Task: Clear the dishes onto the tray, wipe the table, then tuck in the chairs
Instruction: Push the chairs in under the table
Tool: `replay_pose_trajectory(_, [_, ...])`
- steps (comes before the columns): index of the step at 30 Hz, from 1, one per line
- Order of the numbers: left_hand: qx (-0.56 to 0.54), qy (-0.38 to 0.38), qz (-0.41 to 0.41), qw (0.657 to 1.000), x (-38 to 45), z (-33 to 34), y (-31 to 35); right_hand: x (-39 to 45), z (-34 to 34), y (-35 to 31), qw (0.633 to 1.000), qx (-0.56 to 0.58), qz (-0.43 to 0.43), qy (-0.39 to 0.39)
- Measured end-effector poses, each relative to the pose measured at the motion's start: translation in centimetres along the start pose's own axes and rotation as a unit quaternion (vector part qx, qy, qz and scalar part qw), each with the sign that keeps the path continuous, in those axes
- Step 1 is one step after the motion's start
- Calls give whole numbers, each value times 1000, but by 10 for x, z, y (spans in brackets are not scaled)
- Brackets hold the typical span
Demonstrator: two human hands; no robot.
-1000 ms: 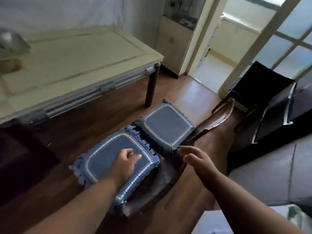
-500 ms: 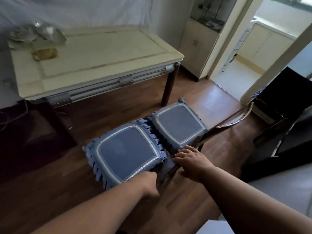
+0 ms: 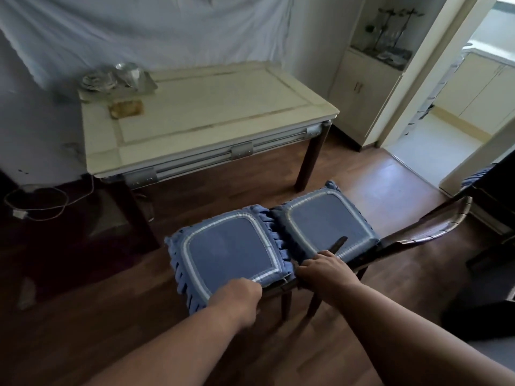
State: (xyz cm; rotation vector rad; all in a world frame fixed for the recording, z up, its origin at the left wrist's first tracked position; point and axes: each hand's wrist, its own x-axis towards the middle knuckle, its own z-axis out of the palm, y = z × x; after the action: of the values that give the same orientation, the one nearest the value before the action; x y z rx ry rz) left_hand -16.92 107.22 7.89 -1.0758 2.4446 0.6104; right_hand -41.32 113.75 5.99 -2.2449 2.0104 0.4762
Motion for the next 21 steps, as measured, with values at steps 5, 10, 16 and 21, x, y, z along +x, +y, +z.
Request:
replay_pose_trajectory(5, [12, 9, 0, 1000, 21, -17, -41, 42, -18, -11, 1000, -2, -3, -10])
replay_pose_trajectory(10, [15, 19, 6, 1000, 46, -50, -81, 95, -43, -13, 1000, -13, 7, -16])
replay_pose_trajectory(16, [5, 17, 13, 1000, 86, -96, -138, 176, -76, -18, 998, -15, 28, -46])
replay_pose_trajectory(21, [11, 24, 21, 999, 123, -137, -200, 251, -98, -21, 997, -2, 33, -68])
